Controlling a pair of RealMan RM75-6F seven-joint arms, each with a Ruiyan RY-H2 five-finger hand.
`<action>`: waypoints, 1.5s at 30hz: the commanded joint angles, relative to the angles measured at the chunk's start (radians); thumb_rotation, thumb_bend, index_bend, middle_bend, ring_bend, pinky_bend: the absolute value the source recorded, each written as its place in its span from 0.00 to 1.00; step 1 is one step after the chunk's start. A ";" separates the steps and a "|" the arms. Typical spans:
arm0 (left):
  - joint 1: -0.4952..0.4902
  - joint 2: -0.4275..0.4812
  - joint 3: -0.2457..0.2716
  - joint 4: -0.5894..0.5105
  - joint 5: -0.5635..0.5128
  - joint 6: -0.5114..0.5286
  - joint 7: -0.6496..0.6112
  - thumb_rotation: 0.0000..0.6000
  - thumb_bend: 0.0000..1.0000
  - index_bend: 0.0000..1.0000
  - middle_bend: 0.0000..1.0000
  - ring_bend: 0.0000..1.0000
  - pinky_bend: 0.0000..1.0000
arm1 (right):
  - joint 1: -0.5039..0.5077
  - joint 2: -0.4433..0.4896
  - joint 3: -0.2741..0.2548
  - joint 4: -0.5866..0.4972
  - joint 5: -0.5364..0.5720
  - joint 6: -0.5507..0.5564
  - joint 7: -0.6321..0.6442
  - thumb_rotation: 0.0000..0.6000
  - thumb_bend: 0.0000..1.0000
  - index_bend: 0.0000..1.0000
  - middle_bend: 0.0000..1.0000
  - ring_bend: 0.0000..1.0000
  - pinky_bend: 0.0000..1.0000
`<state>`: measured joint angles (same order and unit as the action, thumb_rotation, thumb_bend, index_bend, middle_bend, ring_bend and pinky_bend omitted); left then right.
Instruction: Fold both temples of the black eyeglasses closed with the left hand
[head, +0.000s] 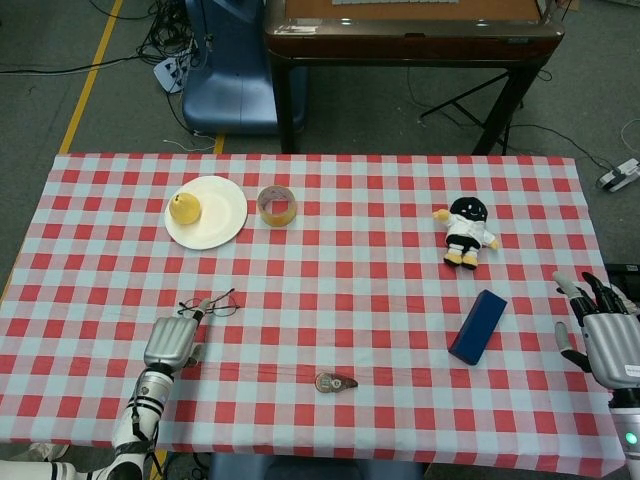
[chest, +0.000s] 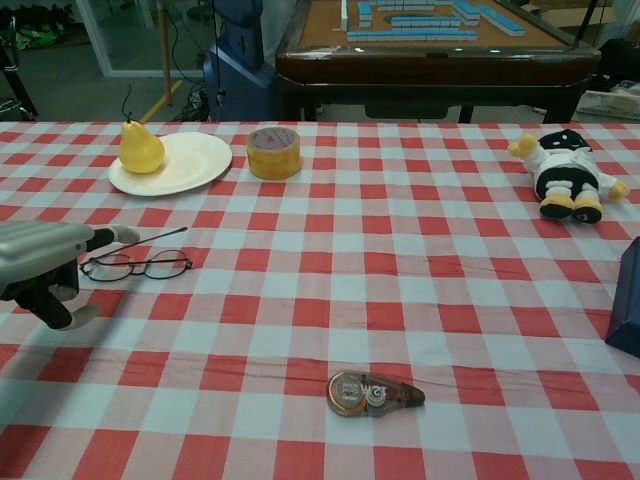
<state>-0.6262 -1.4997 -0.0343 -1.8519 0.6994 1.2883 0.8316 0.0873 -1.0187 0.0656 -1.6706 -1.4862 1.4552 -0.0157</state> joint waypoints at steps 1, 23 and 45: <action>-0.003 -0.007 -0.002 0.006 -0.007 -0.004 0.004 1.00 0.44 0.00 1.00 1.00 1.00 | -0.002 0.001 0.000 0.000 0.001 0.002 0.000 1.00 0.49 0.08 0.26 0.07 0.15; -0.012 -0.029 -0.001 0.035 -0.058 -0.025 0.023 1.00 0.44 0.00 1.00 1.00 1.00 | -0.002 0.000 0.001 0.002 0.003 0.000 0.002 1.00 0.49 0.08 0.26 0.07 0.15; 0.242 0.245 -0.045 0.088 0.445 0.229 -0.555 1.00 0.43 0.07 0.47 0.47 0.62 | 0.036 -0.008 -0.001 0.015 -0.001 -0.064 -0.003 1.00 0.49 0.08 0.26 0.07 0.15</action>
<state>-0.4273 -1.2851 -0.0840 -1.7958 1.1001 1.4763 0.3282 0.1220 -1.0249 0.0645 -1.6570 -1.4855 1.3929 -0.0193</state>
